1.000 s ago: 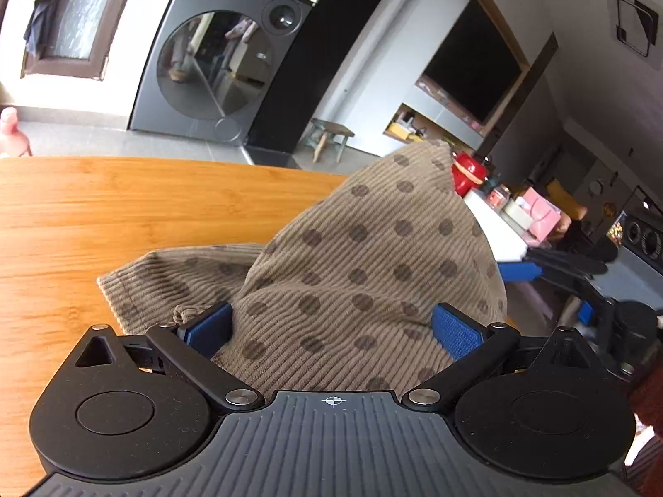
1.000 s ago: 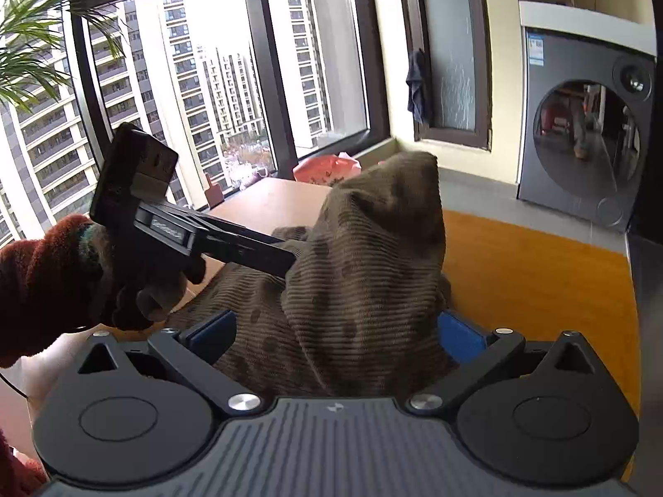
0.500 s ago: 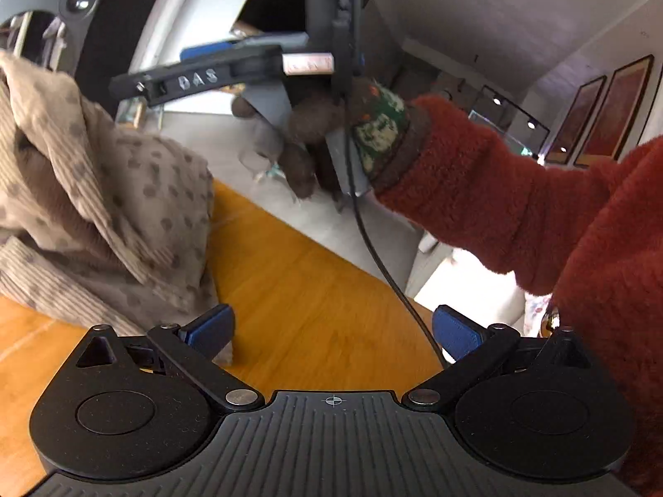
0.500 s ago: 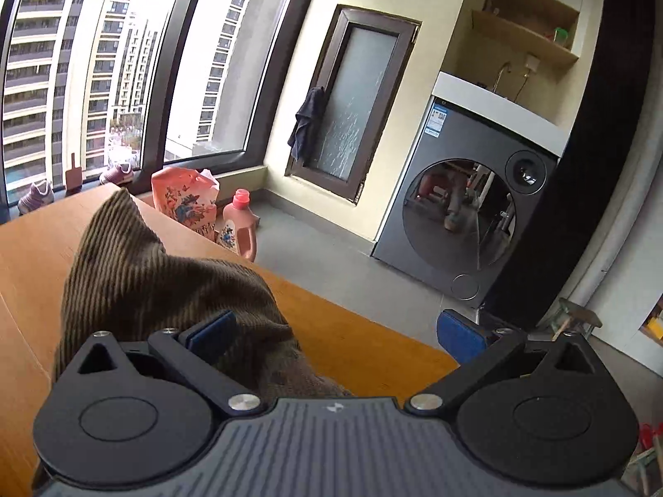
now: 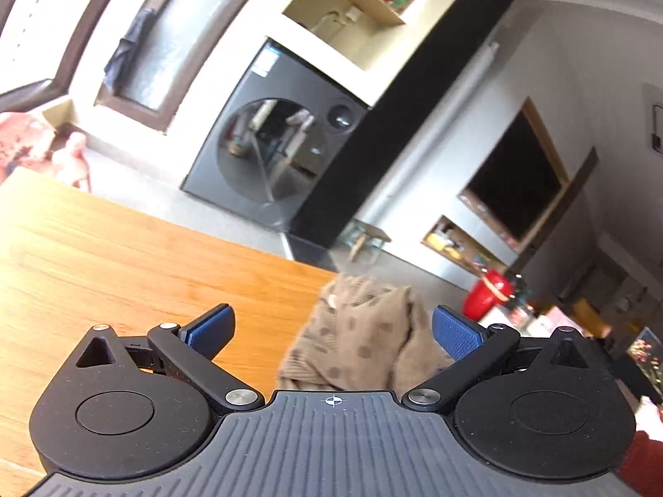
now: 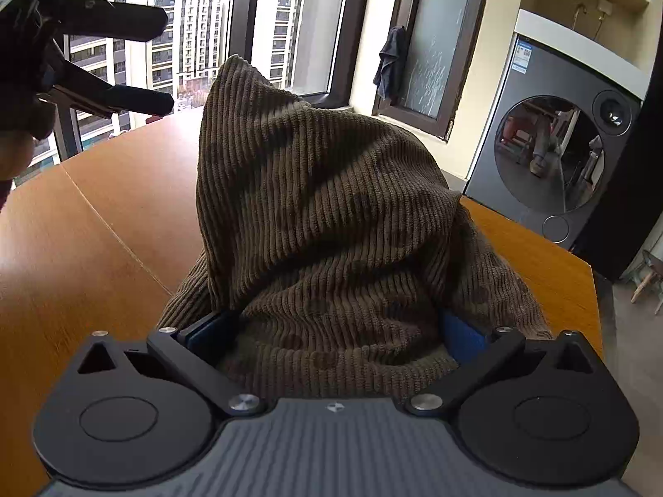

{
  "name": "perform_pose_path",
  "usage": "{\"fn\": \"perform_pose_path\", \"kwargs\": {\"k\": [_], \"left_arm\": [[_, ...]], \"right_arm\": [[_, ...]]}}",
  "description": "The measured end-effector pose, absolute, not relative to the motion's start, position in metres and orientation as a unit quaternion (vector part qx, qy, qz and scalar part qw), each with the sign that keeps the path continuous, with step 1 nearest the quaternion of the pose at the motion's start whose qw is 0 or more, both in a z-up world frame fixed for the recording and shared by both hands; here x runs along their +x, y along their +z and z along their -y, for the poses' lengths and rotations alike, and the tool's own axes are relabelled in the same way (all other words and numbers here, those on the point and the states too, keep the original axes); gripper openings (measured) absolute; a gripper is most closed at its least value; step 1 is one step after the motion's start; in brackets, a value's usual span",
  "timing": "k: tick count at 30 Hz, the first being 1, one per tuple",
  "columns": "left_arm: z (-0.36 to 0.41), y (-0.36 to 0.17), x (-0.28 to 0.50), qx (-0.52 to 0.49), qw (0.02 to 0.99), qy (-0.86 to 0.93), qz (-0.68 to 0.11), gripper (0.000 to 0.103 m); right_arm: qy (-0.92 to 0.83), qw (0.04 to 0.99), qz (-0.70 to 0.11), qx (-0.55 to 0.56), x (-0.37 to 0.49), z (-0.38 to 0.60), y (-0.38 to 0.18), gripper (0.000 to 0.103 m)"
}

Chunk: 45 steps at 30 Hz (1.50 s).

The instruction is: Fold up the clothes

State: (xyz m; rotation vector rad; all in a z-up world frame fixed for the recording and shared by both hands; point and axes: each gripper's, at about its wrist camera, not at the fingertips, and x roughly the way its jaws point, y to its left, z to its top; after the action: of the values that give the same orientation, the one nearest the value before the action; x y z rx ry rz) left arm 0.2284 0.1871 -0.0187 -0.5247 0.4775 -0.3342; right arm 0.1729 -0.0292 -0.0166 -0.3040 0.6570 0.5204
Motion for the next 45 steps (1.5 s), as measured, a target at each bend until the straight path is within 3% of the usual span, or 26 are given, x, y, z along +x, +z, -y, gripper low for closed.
{"fn": "perform_pose_path", "kwargs": {"k": [2,7,12,18,22,25,27,29,31,38,43,44,45], "left_arm": [[-0.193,-0.023,0.236,-0.265,0.927,-0.13,-0.23,0.103],[-0.213,-0.041,0.246,-0.323,0.915,-0.101,-0.219,0.103],[-0.224,-0.048,0.248,-0.335,0.911,-0.093,-0.22,0.103],[-0.228,-0.049,0.244,-0.352,0.906,-0.093,-0.215,0.103],[-0.218,-0.049,0.239,-0.337,0.91,-0.097,-0.223,0.103],[-0.211,-0.046,0.238,-0.325,0.912,-0.107,-0.226,0.103],[-0.208,-0.041,0.238,-0.323,0.912,-0.121,-0.223,0.103],[-0.203,-0.037,0.243,-0.322,0.91,-0.142,-0.222,0.103],[-0.192,-0.033,0.253,-0.317,0.907,-0.163,-0.225,0.103],[-0.158,-0.039,0.281,-0.351,0.865,-0.27,-0.236,0.103],[-0.149,-0.059,0.303,-0.433,0.797,-0.336,-0.254,0.103],[-0.148,-0.065,0.307,-0.45,0.781,-0.344,-0.262,0.103],[-0.146,-0.074,0.311,-0.465,0.767,-0.349,-0.272,0.103]], "right_arm": [[0.234,0.923,-0.273,-0.135,0.157,0.033,0.001,0.103],[0.189,0.932,-0.134,-0.278,0.103,-0.022,0.006,0.103],[0.18,0.916,-0.166,-0.319,0.13,-0.075,-0.021,0.103],[0.11,0.961,-0.181,-0.176,0.158,-0.02,0.018,0.102],[0.119,0.953,-0.19,-0.204,0.156,-0.024,0.0,0.102],[0.155,0.95,-0.201,-0.181,0.154,-0.021,-0.01,0.093],[0.15,0.96,-0.195,-0.135,0.155,-0.005,-0.003,0.08],[0.131,0.968,-0.181,-0.115,0.153,0.008,0.004,0.079],[0.113,0.965,-0.16,-0.175,0.149,0.0,-0.002,0.079],[0.103,0.983,-0.149,-0.027,0.161,0.04,0.004,0.079],[0.1,0.97,-0.176,-0.134,0.172,0.024,-0.012,0.08],[0.101,0.97,-0.172,-0.138,0.172,0.023,-0.011,0.076],[0.102,0.972,-0.165,-0.135,0.171,0.025,-0.009,0.064]]}}
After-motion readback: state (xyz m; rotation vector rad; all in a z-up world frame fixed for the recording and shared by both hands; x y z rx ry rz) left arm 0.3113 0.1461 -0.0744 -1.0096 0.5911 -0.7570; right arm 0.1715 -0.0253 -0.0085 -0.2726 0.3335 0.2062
